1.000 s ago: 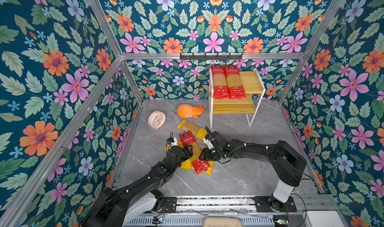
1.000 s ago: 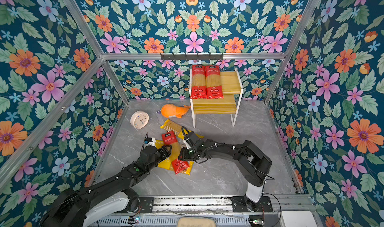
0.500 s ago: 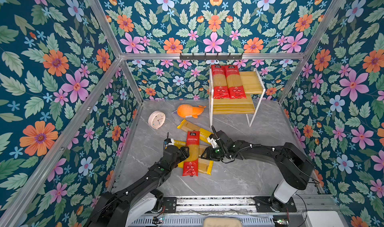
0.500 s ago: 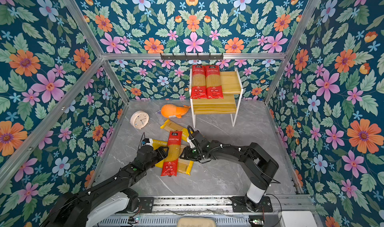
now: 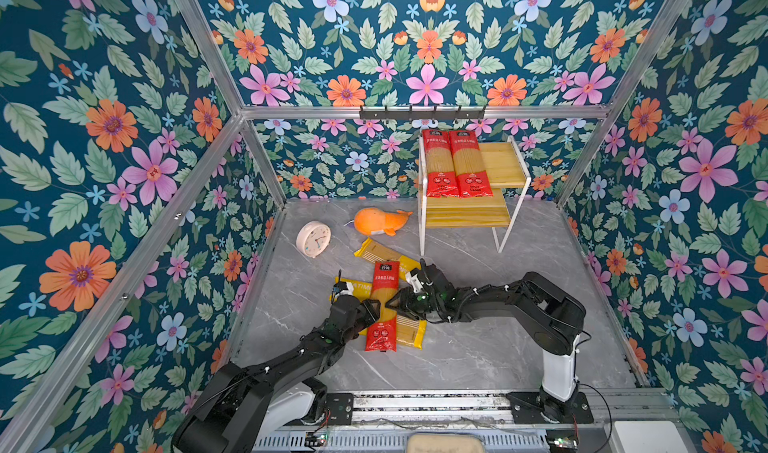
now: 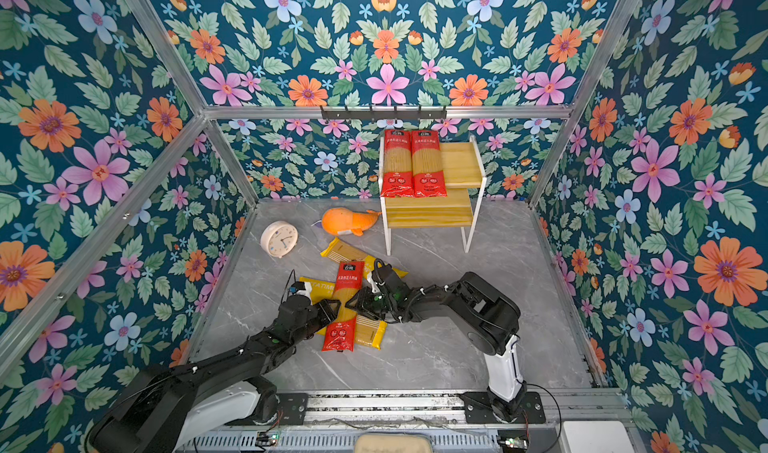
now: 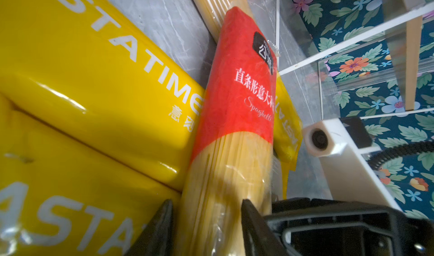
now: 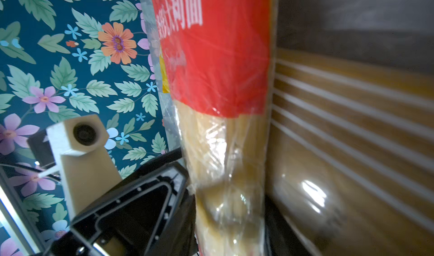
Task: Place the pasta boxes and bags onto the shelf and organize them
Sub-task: 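Grasp the red spaghetti bag's lower end with the right gripper, then lift the red bag upright with the right gripper while the left gripper steadies it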
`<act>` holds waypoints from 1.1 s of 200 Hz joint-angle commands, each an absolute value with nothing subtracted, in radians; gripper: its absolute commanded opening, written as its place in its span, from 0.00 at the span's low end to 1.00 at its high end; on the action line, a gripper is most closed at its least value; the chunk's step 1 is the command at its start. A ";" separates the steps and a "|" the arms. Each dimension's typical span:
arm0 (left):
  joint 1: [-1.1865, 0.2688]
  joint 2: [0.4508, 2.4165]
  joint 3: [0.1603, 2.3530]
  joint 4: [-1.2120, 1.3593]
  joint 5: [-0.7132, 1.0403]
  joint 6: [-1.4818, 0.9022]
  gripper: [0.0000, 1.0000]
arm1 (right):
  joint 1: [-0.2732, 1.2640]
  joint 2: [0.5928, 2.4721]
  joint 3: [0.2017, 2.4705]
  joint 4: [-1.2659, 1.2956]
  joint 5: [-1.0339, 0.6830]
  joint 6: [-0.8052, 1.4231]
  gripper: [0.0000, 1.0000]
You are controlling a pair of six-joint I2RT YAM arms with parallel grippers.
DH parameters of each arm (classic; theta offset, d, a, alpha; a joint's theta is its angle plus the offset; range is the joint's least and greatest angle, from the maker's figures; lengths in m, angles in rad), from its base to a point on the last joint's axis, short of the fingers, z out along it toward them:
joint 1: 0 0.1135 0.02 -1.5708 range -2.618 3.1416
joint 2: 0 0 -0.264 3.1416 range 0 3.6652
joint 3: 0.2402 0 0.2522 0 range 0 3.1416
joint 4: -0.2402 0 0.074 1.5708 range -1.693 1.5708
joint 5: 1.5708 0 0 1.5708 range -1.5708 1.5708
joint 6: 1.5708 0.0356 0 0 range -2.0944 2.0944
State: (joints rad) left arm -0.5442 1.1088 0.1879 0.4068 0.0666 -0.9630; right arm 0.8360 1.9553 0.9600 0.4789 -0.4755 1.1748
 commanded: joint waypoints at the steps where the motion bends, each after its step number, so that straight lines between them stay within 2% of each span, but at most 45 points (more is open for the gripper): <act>1: -0.549 1.126 0.175 0.468 0.096 -0.994 0.44 | 0.836 1.966 0.966 0.568 -0.460 1.226 0.46; 17: -0.551 1.136 0.175 0.479 0.100 -0.996 0.39 | 0.836 1.978 0.980 0.558 -0.468 1.210 0.43; 36: -0.551 1.129 0.181 0.480 0.107 -0.997 0.35 | 0.833 1.982 0.973 0.585 -0.472 1.190 0.31; 59: -0.543 1.063 0.191 0.408 0.103 -0.976 0.35 | 0.832 1.932 0.957 0.564 -0.466 1.140 0.19; 88: -0.466 0.967 0.234 0.297 0.181 -0.912 0.38 | 0.831 1.847 0.929 0.495 -0.456 1.008 0.12; 121: -0.394 0.904 0.330 0.232 0.302 -0.817 0.51 | 0.808 1.748 0.896 0.449 -0.470 0.849 0.06; 148: -0.378 0.916 0.340 0.407 0.442 -0.818 0.64 | 0.801 1.622 0.890 0.417 -0.474 0.662 0.03; 172: -0.378 0.915 0.328 0.574 0.494 -0.821 0.73 | 0.792 1.498 0.865 0.401 -0.414 0.505 0.00; 200: -0.396 0.959 0.347 0.802 0.588 -0.857 0.79 | 0.739 1.422 0.865 0.424 -0.482 0.460 0.00; 220: -0.425 1.000 0.386 0.845 0.635 -0.824 0.80 | 0.731 1.369 0.867 0.443 -0.549 0.404 0.00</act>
State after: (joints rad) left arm -0.4038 0.9699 0.3504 0.6643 0.5320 -0.8528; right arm 0.7345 1.4227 0.8589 0.3103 -0.4545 0.5262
